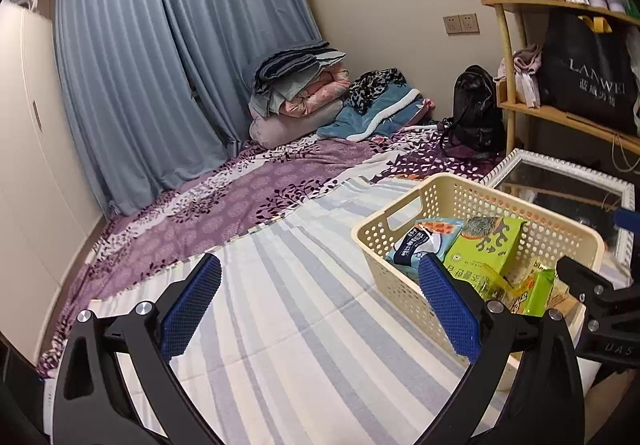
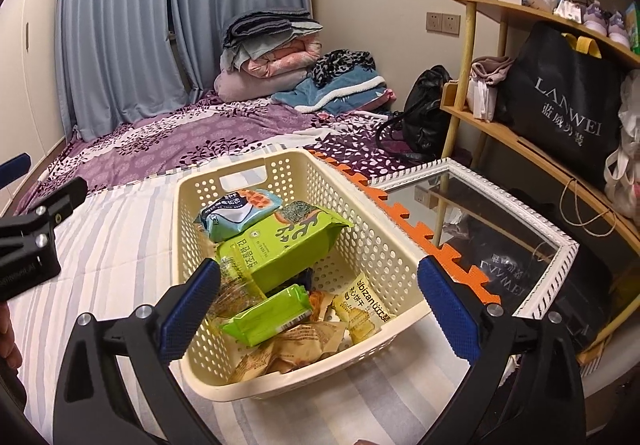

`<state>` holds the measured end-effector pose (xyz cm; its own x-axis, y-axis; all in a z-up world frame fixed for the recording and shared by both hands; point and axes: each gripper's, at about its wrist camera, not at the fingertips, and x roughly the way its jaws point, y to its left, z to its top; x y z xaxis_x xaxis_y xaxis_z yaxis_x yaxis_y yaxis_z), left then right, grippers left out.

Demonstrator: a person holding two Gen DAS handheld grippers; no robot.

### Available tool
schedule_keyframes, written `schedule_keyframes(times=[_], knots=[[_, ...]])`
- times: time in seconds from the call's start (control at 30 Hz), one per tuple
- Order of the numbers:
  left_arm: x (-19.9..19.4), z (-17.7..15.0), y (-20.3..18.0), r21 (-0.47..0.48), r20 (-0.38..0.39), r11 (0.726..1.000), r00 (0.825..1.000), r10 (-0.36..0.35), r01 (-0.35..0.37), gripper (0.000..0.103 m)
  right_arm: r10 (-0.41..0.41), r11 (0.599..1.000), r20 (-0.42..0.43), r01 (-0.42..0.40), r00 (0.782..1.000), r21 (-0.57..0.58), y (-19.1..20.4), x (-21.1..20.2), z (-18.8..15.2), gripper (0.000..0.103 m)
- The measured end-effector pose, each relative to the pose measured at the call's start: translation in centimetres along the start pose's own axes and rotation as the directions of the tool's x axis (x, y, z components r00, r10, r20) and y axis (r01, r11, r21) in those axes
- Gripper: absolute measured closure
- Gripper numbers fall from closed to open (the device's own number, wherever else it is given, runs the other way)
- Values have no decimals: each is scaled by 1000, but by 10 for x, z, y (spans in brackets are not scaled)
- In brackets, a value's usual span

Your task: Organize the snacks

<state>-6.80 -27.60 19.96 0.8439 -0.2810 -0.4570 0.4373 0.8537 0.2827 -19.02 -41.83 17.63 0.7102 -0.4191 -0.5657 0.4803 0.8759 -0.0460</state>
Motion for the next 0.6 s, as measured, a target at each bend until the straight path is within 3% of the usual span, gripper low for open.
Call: schedule_keyframes(times=[0.2, 0.47, 0.6], knots=[[-9, -3, 2, 6, -5, 1000, 1000, 4, -4, 3, -64, 998, 29, 64, 998, -2, 2, -12, -1, 5], [-12, -12, 3, 5, -47, 1000, 999, -23, 24, 3, -171, 979, 44, 175, 984, -105, 11, -17, -12, 5], [-14, -16, -3, 40, -52, 999, 999, -17, 19, 3, -182, 967, 49, 188, 982, -172, 21, -21, -20, 5]])
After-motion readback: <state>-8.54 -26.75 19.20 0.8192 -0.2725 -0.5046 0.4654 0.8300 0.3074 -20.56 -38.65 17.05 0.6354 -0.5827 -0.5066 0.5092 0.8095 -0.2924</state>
